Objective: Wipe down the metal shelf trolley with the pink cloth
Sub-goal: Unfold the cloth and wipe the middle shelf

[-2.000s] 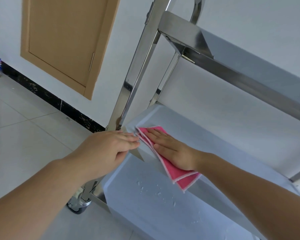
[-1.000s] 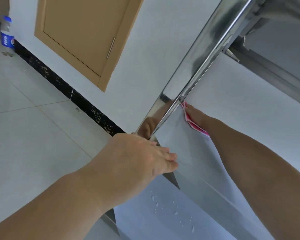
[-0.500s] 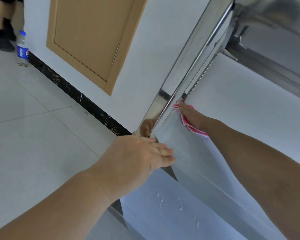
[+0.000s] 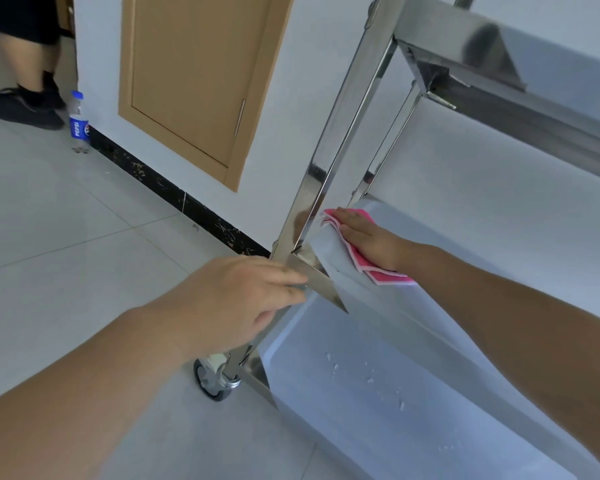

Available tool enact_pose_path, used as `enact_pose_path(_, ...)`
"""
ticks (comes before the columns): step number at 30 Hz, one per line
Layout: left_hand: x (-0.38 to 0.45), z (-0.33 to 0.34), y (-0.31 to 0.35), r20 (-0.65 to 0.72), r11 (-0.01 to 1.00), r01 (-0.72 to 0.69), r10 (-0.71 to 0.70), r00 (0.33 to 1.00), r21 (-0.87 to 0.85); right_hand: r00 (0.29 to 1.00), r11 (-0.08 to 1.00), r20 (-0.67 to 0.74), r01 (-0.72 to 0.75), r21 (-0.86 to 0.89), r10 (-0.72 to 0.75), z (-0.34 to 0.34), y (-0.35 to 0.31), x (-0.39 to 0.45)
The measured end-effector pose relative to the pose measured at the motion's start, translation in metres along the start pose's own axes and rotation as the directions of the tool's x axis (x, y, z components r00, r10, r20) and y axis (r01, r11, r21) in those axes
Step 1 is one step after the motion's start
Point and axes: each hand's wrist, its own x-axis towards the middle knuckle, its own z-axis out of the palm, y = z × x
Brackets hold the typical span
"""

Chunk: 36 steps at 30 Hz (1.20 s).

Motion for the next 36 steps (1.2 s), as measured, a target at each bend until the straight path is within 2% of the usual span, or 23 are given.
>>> enact_pose_path(3,-0.009,-0.006,-0.004,0.047,0.998,0.056,-0.055,0.997,-0.037,0.998,0.998,0.018,0.059,-0.015,-0.059,0.003,-0.025,-0.019)
enact_pose_path(8,-0.020,-0.011,-0.004,0.038,0.995,0.098,-0.097,0.995,-0.020,0.985,0.984,0.058,0.167,-0.069,-0.163,0.006,-0.063,-0.050)
enact_pose_path(12,-0.022,-0.014,-0.003,0.031,0.994,0.108,-0.107,0.994,-0.030,0.986,0.987,0.070,0.152,-0.048,-0.148,0.010,-0.080,-0.071)
enact_pose_path(14,-0.024,-0.016,-0.003,0.026,0.992,0.121,-0.120,0.992,-0.034,0.987,0.982,0.034,0.160,-0.103,-0.157,0.013,-0.085,-0.079)
enact_pose_path(18,-0.026,-0.017,-0.002,0.032,0.990,0.139,-0.139,0.990,-0.030,0.958,0.922,-0.065,0.251,-0.294,-0.281,0.019,-0.088,-0.089)
enact_pose_path(22,-0.027,-0.017,-0.002,0.052,0.988,0.154,-0.152,0.987,-0.021,0.928,0.890,-0.105,0.305,-0.339,-0.358,0.022,-0.087,-0.093)
enact_pose_path(27,-0.026,-0.022,0.001,0.019,0.988,0.157,-0.156,0.988,-0.013,0.872,0.790,-0.008,0.440,-0.427,-0.489,0.027,-0.087,-0.102)
enact_pose_path(29,-0.021,-0.024,0.006,-0.009,0.982,0.188,-0.188,0.982,-0.027,0.858,0.816,-0.025,0.477,-0.327,-0.512,0.027,-0.092,-0.110)
enact_pose_path(31,-0.014,-0.026,0.011,-0.031,0.966,0.245,-0.248,0.968,-0.080,0.851,0.868,-0.172,0.491,-0.080,-0.497,0.023,-0.104,-0.118)
enact_pose_path(32,-0.010,-0.027,0.014,-0.039,0.955,0.271,-0.277,0.960,-0.119,0.847,0.873,-0.242,0.487,-0.008,-0.474,0.021,-0.110,-0.121)
enact_pose_path(36,0.004,-0.034,0.028,-0.063,0.925,0.296,-0.319,0.946,-0.237,0.843,0.900,-0.356,0.435,0.008,-0.404,0.021,-0.134,-0.127)
